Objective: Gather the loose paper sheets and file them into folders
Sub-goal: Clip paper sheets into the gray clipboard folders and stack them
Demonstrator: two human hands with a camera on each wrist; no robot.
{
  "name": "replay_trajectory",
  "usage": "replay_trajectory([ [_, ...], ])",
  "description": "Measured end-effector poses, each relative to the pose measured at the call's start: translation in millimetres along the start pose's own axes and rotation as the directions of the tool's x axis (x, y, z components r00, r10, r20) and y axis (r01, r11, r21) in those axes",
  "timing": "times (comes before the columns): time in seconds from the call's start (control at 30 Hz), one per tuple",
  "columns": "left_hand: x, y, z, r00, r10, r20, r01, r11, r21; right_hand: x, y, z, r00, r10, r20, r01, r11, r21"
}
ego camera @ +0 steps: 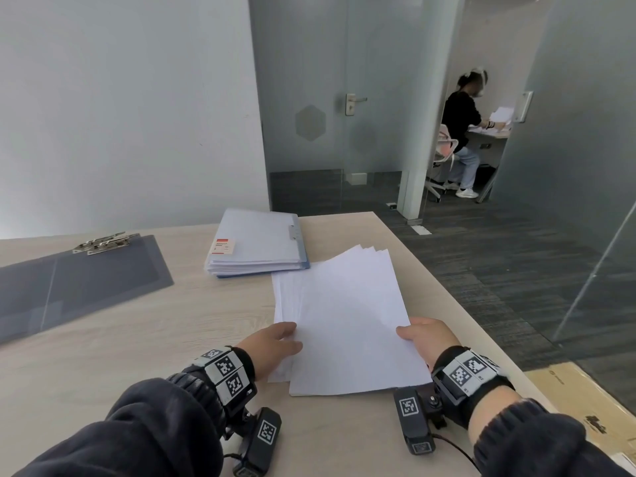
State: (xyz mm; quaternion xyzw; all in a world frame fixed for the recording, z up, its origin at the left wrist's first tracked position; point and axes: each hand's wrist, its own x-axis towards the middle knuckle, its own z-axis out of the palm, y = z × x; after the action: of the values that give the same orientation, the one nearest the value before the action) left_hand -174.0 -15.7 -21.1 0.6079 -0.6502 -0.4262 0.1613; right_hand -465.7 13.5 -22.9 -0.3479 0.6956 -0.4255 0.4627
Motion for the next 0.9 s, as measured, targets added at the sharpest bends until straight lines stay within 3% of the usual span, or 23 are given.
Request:
replay_trajectory([
  [0.2,2.3,-4.1,-0.5,1.000,-0.005,0.010,0.005,1.000,0.007,2.3,10.0,-6.9,0.998,-0.014,-0.058,0.015,1.000,0.015],
  [0.37,1.9,-4.8,0.0,1.000,-0.004,0.014,0.003,1.000,0.020,46.2,44.9,-23.2,0.995,-0.033,-0.089,0.036,0.999,0.039],
  [0.5,2.3,-4.6,0.6,1.000,0.000,0.018,-0.001,0.999,0.041,4.3,19.1,-21.8,0.993,-0.035,-0.111,0.040,0.998,0.044],
  [0.7,3.3,-3.7,1.3,1.000,0.013,0.015,-0.013,0.999,0.036,-1.9,22.5,-33.1,0.980,-0.042,-0.195,0.053,0.997,0.052],
  [0.9,1.9,7.5,-5.7,0.989,0.021,-0.143,-0.033,0.996,-0.082,-11.3,32.4,-41.0,0.973,-0.126,-0.195,0.152,0.981,0.123],
])
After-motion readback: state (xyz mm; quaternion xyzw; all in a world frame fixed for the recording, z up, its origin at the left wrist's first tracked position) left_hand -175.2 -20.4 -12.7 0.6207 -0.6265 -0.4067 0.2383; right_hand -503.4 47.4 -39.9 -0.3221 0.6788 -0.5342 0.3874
